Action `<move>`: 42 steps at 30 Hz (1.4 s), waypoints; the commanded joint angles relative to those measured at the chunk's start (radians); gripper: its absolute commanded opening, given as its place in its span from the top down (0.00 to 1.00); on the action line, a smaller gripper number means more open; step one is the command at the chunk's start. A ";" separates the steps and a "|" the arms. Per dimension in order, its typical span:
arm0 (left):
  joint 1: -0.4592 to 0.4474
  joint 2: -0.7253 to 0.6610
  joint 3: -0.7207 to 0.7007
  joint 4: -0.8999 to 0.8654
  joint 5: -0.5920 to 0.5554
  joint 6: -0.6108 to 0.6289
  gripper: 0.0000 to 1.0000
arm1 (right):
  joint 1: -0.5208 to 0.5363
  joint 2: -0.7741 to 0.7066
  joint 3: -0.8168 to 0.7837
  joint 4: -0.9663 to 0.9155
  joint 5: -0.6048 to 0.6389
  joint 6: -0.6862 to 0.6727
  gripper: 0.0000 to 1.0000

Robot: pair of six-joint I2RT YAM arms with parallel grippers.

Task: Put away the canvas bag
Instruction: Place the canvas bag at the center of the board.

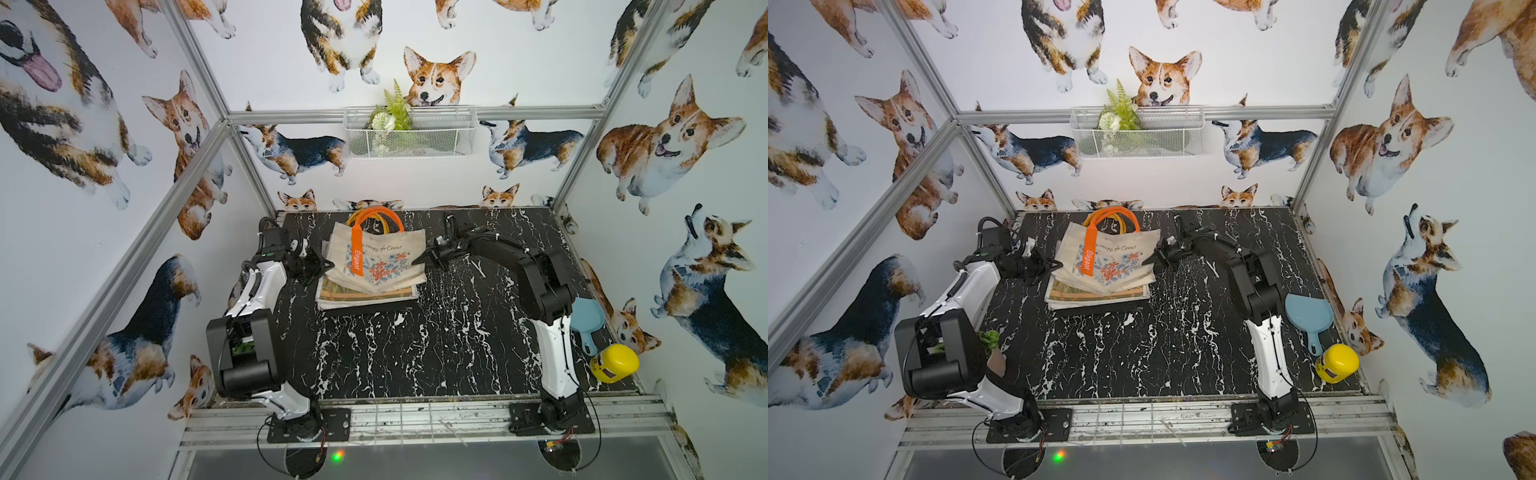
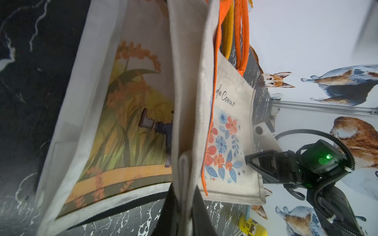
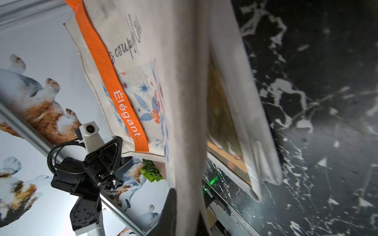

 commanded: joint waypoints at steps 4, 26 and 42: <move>-0.008 -0.051 -0.092 0.101 -0.019 -0.014 1.00 | 0.033 -0.041 -0.085 -0.103 -0.013 -0.121 1.00; 0.034 0.002 0.022 0.044 -0.060 0.039 1.00 | 0.039 0.226 0.517 -0.430 0.080 -0.218 1.00; 0.055 -0.036 -0.059 0.085 -0.094 -0.005 1.00 | 0.078 0.306 0.564 -0.455 0.066 -0.217 1.00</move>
